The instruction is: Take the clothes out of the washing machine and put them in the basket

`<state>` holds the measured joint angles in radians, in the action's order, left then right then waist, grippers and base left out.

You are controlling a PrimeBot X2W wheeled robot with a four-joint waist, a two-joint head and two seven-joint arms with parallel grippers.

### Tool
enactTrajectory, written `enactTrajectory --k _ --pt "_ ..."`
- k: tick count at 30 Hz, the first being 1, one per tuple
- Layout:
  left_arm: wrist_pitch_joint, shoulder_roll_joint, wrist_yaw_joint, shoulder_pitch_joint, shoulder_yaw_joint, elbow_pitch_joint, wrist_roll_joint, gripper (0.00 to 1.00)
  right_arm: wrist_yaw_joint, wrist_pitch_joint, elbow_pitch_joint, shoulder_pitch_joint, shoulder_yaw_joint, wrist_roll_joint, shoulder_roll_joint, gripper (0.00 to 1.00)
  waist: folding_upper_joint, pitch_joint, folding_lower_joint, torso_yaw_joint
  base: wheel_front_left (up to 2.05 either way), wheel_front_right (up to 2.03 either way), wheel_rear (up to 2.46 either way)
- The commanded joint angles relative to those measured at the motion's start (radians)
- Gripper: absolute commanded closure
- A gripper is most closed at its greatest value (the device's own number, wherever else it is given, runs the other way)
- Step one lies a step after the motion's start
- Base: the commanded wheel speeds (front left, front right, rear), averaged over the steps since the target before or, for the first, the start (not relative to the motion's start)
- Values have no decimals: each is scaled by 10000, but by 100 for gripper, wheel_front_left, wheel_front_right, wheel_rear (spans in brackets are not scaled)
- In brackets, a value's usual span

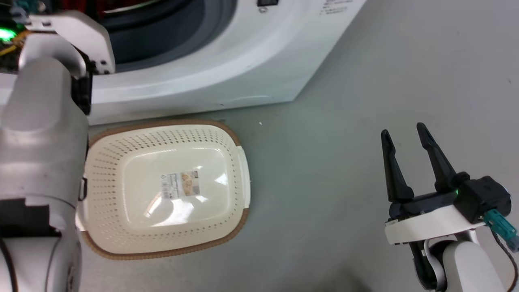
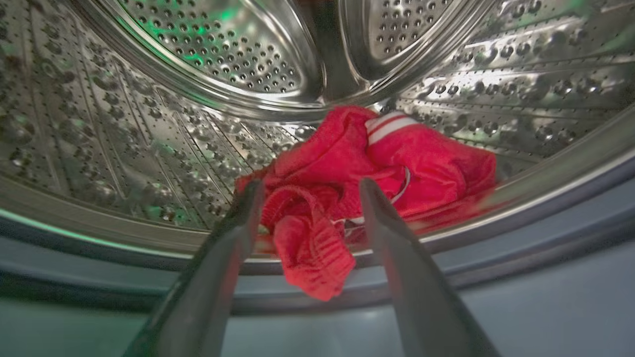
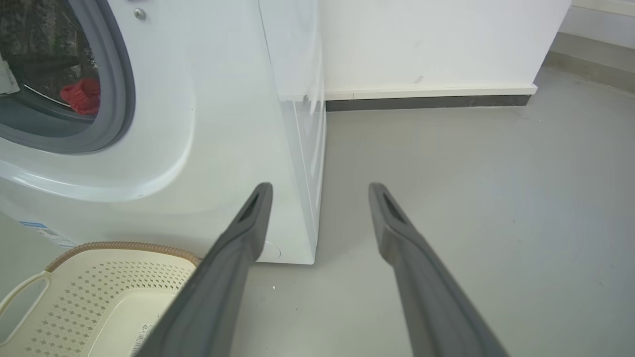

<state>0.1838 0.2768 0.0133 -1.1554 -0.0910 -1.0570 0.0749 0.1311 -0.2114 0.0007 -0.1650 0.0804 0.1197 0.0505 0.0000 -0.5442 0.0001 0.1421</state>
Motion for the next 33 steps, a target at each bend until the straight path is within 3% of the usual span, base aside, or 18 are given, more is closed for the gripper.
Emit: enactTrajectory --k 1,12,22,27,32,33 --pt "-97 60 17 -256 -59 -106 -62 0 -7 -95 47 -208 61 65 -6 0 0 -501 -1 423 0 0 0" --pt "-1458 1115 -308 -2720 -549 -895 -476 0 -7 -439 507 -813 585 611 -6 0 0 -1695 -1 1291 0 0 0" --pt "-4012 1838 -635 -4708 -1143 -1366 -927 0 -7 -529 681 -929 1032 967 -6 0 0 -2358 -1 1754 0 0 0" --pt "-5463 2040 -709 -5014 -1180 -1703 -857 0 -7 -538 709 -1036 1197 1123 -6 0 0 -2584 -1 1890 0 0 0" --pt "-6179 2044 -592 -4894 -1086 -1816 -624 0 -7 -540 523 -1119 1285 1242 -6 0 0 -2742 -1 1952 0 0 0" --pt "-6206 2049 -571 -4857 -1057 -1781 -562 50 -7 -540 499 -1137 1296 1264 -6 0 0 -2752 -1 1956 0 0 0"
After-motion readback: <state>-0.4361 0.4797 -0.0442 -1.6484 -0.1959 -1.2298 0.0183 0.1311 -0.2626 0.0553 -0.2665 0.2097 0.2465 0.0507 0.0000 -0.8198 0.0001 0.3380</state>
